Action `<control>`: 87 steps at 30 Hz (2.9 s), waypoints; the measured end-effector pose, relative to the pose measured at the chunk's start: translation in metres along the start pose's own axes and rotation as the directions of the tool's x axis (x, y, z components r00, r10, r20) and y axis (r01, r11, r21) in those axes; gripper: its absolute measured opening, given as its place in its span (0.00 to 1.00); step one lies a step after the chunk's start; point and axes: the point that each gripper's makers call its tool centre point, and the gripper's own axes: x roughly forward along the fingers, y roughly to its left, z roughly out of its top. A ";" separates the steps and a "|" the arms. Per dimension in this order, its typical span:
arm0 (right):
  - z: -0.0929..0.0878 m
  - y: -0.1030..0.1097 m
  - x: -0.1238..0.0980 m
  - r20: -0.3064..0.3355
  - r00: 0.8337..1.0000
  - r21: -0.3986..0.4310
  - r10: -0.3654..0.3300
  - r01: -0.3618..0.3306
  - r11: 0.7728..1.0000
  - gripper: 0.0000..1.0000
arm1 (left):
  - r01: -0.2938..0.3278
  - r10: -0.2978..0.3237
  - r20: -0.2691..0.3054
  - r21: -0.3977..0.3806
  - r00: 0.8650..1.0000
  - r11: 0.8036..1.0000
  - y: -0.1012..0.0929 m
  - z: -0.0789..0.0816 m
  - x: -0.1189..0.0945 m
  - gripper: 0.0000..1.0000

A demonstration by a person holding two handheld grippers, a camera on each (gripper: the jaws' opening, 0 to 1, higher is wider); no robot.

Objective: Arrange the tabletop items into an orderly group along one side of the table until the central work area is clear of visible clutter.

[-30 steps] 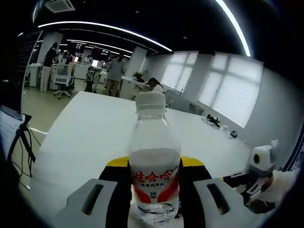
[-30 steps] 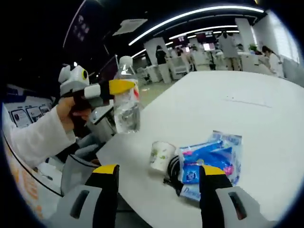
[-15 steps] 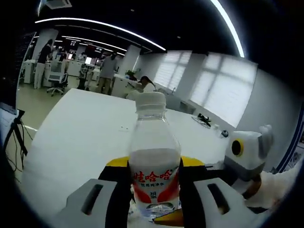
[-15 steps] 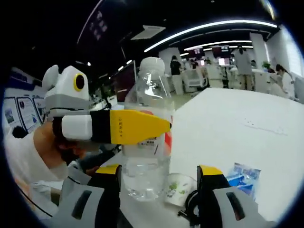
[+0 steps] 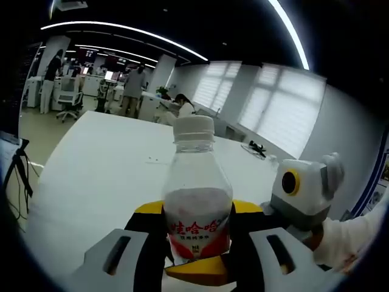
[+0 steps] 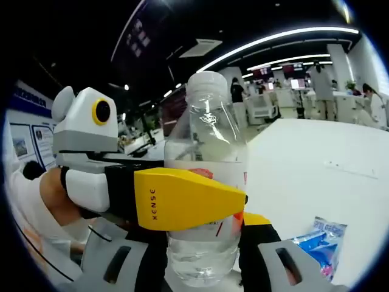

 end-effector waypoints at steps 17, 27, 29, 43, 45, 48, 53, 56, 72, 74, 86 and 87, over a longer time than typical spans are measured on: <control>-0.006 0.004 -0.005 0.052 0.999 -0.040 0.001 0.001 0.999 0.40 | 0.088 -0.079 0.106 -0.085 0.991 0.992 -0.005 0.053 -0.007 0.51; -0.013 0.004 -0.006 0.048 0.999 -0.040 -0.008 0.010 0.999 0.41 | 0.082 -0.079 0.083 -0.038 0.993 0.996 0.001 0.055 -0.003 0.22; -0.015 0.004 -0.007 0.046 0.999 -0.039 -0.011 0.013 0.999 0.41 | 0.100 -0.097 0.076 -0.036 0.992 0.994 -0.003 0.053 -0.002 0.21; -0.034 -0.028 -0.017 -0.020 0.995 -0.012 -0.101 0.101 0.995 0.43 | 0.072 -0.072 0.043 0.012 0.996 0.997 -0.002 0.047 0.007 0.20; -0.041 -0.035 -0.025 -0.026 0.992 0.024 -0.125 0.125 0.992 0.49 | 0.053 -0.054 0.042 0.021 0.998 0.998 0.007 0.050 0.010 0.20; -0.050 -0.043 -0.038 -0.031 0.988 0.053 -0.152 0.154 0.987 0.53 | 0.022 -0.023 0.034 0.030 0.999 0.999 0.022 0.054 0.016 0.20; -0.065 -0.058 -0.066 -0.035 0.976 0.125 -0.214 0.217 0.968 0.53 | -0.049 0.048 0.013 0.046 0.999 0.998 0.051 0.057 0.026 0.20; -0.069 -0.066 -0.085 -0.019 0.968 0.165 -0.252 0.252 0.954 0.53 | -0.084 0.085 -0.005 0.049 0.996 0.995 0.069 0.057 0.035 0.20; -0.124 -0.092 -0.163 -0.068 0.893 0.320 -0.446 0.443 0.837 0.51 | -0.248 0.256 -0.123 0.076 0.959 0.966 0.144 0.040 0.075 0.20; -0.126 -0.095 -0.167 -0.064 0.885 0.335 -0.461 0.454 0.825 0.51 | -0.257 0.269 -0.152 0.094 0.951 0.962 0.150 0.037 0.083 0.20; -0.131 -0.102 -0.175 -0.057 0.865 0.378 -0.499 0.481 0.791 0.50 | -0.286 0.306 -0.202 0.122 0.930 0.950 0.161 0.022 0.114 0.20; -0.131 -0.101 -0.175 -0.059 0.864 0.381 -0.500 0.482 0.789 0.50 | -0.306 0.328 -0.215 0.129 0.920 0.943 0.163 0.021 0.111 0.20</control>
